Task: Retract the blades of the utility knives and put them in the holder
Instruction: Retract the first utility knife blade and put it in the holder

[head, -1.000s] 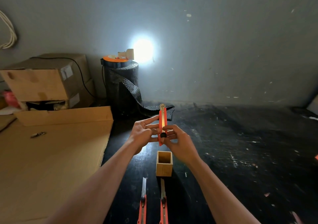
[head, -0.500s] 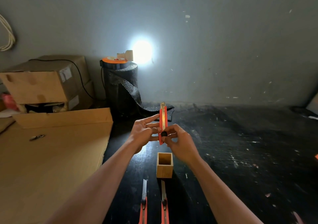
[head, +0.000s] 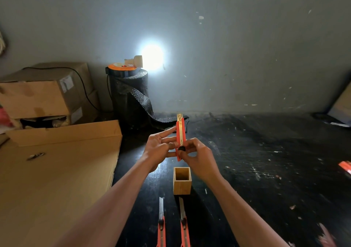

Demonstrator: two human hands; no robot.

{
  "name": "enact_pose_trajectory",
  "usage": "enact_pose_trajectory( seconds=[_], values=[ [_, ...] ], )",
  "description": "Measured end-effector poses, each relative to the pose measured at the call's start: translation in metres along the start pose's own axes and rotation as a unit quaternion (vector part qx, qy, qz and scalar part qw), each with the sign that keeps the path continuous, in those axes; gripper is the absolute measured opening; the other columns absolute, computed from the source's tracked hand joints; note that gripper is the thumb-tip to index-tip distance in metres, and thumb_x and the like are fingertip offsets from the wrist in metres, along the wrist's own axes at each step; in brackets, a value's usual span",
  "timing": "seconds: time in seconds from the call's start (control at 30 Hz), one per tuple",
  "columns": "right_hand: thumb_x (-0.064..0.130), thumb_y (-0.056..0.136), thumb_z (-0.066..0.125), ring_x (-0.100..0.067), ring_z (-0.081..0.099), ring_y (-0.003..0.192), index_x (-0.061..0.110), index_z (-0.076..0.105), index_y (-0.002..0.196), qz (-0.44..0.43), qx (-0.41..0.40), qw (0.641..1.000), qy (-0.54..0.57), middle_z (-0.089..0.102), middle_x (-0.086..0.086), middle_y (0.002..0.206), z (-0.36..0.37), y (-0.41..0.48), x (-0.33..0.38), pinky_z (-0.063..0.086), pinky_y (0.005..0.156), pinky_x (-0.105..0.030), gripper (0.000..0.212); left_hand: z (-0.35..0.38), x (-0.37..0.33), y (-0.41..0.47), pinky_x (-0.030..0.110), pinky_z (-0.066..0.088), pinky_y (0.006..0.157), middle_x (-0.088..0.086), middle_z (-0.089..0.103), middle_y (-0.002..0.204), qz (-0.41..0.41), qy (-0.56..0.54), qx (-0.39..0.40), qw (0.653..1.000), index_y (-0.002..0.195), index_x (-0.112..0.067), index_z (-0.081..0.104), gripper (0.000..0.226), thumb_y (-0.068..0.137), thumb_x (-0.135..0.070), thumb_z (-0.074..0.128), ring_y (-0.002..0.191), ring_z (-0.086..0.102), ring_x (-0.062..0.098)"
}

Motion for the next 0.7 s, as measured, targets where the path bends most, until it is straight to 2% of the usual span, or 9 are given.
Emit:
enact_pose_trajectory(
  seconds=[0.1,0.17,0.23,0.37,0.47,0.57,0.7],
  values=[
    [0.029,0.089,0.077,0.003,0.065,0.081,0.028,0.059,0.096,0.015,-0.02,1.0,0.007,0.064,0.023,0.085,0.003,-0.008,-0.002,0.049,0.076,-0.014,0.019,0.0,0.003,-0.004,0.033,0.063,0.065,-0.004,0.081,0.094,-0.011,-0.021,0.016,1.0,0.141,-0.015,0.057,0.06,0.09,0.017,0.06,0.088,0.08,0.019],
    [0.028,0.088,0.078,0.001,0.069,0.077,0.029,0.058,0.089,0.024,-0.032,0.999,0.02,0.068,0.019,0.081,0.004,-0.014,-0.004,0.054,0.076,-0.018,0.02,0.001,0.006,-0.006,0.035,0.064,0.067,-0.002,0.081,0.098,-0.014,-0.026,0.021,0.999,0.142,-0.016,0.057,0.061,0.09,0.017,0.06,0.09,0.079,0.021],
    [0.029,0.087,0.079,0.007,0.069,0.078,0.027,0.06,0.088,0.034,-0.042,0.998,0.032,0.07,0.016,0.079,0.005,-0.018,-0.005,0.052,0.071,-0.014,0.02,0.001,0.012,-0.007,0.038,0.065,0.071,0.002,0.081,0.102,-0.018,-0.029,0.024,0.999,0.141,-0.017,0.057,0.061,0.09,0.017,0.059,0.093,0.079,0.024],
    [0.038,0.085,0.079,-0.002,0.069,0.081,0.023,0.064,0.095,0.063,-0.03,0.997,0.043,0.072,0.012,0.086,0.004,-0.024,-0.01,0.051,0.068,-0.015,0.023,0.0,0.027,-0.009,0.043,0.065,0.074,0.006,0.08,0.108,-0.027,-0.041,0.026,0.998,0.141,-0.019,0.057,0.06,0.092,0.015,0.06,0.096,0.078,0.026],
    [0.044,0.087,0.076,0.001,0.071,0.082,0.024,0.063,0.112,0.076,-0.018,0.994,0.075,0.072,0.013,0.095,0.002,-0.019,-0.016,0.058,0.067,-0.017,0.035,0.003,0.042,-0.009,0.041,0.064,0.072,0.009,0.079,0.11,-0.041,-0.053,0.038,0.997,0.141,-0.017,0.058,0.059,0.091,0.014,0.062,0.098,0.078,0.028],
    [0.029,0.093,0.074,-0.005,0.075,0.089,0.019,0.06,0.131,0.043,-0.014,0.995,0.085,0.075,0.006,0.103,-0.001,0.002,-0.026,0.065,0.079,-0.029,0.042,0.007,0.053,-0.003,0.041,0.064,0.072,0.012,0.079,0.11,-0.047,-0.058,0.053,0.996,0.137,-0.017,0.06,0.058,0.09,0.016,0.062,0.096,0.077,0.031],
    [0.011,0.096,0.067,-0.018,0.078,0.085,0.012,0.064,0.126,0.039,0.016,0.993,0.106,0.077,-0.003,0.098,-0.001,0.032,-0.047,0.066,0.077,-0.039,0.03,0.014,0.068,0.013,0.037,0.064,0.07,0.015,0.079,0.105,-0.063,-0.058,0.026,0.996,0.131,-0.017,0.062,0.053,0.09,0.017,0.06,0.09,0.079,0.028]
  ],
)
Point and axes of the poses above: each hand's wrist, its own y-axis towards the middle knuckle, its own z-axis out of the palm, x = y × z, the point moved 3 cm from there along y, towards the middle knuckle
